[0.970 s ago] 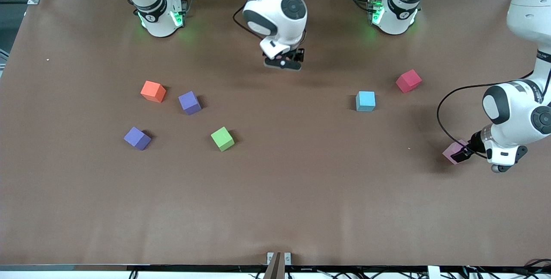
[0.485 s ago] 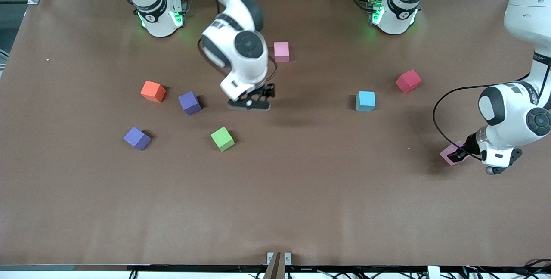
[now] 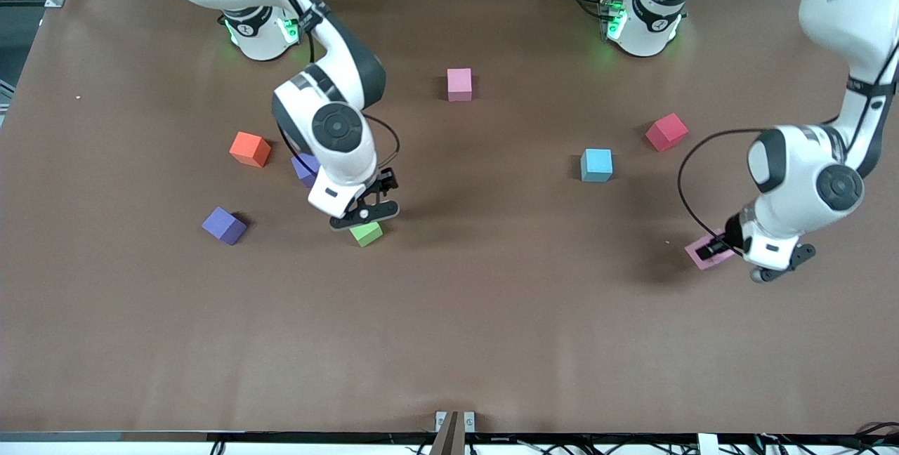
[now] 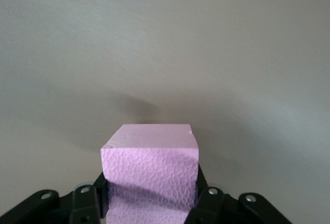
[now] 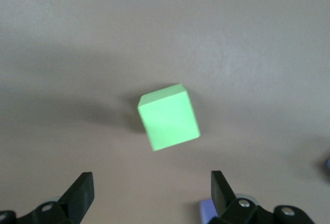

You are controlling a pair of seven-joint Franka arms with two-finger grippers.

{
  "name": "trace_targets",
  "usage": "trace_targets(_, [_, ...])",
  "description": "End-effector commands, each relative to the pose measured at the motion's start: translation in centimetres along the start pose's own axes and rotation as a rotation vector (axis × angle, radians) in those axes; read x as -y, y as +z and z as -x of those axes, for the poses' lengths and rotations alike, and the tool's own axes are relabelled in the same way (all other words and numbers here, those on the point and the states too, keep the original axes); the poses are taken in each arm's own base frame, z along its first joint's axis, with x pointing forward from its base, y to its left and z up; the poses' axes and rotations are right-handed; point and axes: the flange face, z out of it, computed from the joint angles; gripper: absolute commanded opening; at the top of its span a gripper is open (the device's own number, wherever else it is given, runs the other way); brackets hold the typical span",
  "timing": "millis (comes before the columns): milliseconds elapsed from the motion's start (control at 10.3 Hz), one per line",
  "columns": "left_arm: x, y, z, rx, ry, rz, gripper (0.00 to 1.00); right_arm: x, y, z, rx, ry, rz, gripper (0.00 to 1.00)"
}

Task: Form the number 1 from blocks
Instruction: 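Lift the lavender cube with the left gripper while the right gripper grasps green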

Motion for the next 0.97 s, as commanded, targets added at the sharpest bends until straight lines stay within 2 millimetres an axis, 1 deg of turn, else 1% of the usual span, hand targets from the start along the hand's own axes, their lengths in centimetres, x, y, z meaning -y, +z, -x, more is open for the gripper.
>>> trace_targets(0, [-2.5, -5.6, 7.3, -0.033, 0.041, -0.052, 0.43, -0.9, 2.4, -1.0, -0.024, -0.079, -0.03, 1.0])
trace_targets(194, [-4.8, -6.3, 12.4, -0.024, -0.014, -0.065, 0.43, -1.6, 5.0, -1.8, -0.034, -0.113, -0.038, 1.0])
trace_targets(291, [-6.4, -5.9, 14.8, 0.002, -0.06, -0.086, 0.44, -1.4, 6.0, -1.9, -0.031, -0.122, -0.04, 1.0])
trace_targets(485, [-11.1, -5.8, 19.1, 0.095, -0.19, -0.028, 0.44, -0.9, 7.8, -1.4, -0.004, -0.139, -0.03, 1.0])
trace_targets(582, [-13.0, -5.7, 21.3, 0.129, -0.225, -0.025, 0.44, -0.8, 8.4, -1.2, -0.006, -0.144, -0.028, 1.0])
trace_targets(776, [-15.1, -5.3, 23.8, 0.156, -0.275, -0.046, 0.44, -0.4, 9.8, -1.0, -0.031, -0.159, -0.031, 1.0])
trace_targets(873, [-17.5, -4.8, 25.7, 0.195, -0.298, -0.036, 0.44, -0.5, 10.3, -1.0, -0.028, -0.161, -0.03, 1.0])
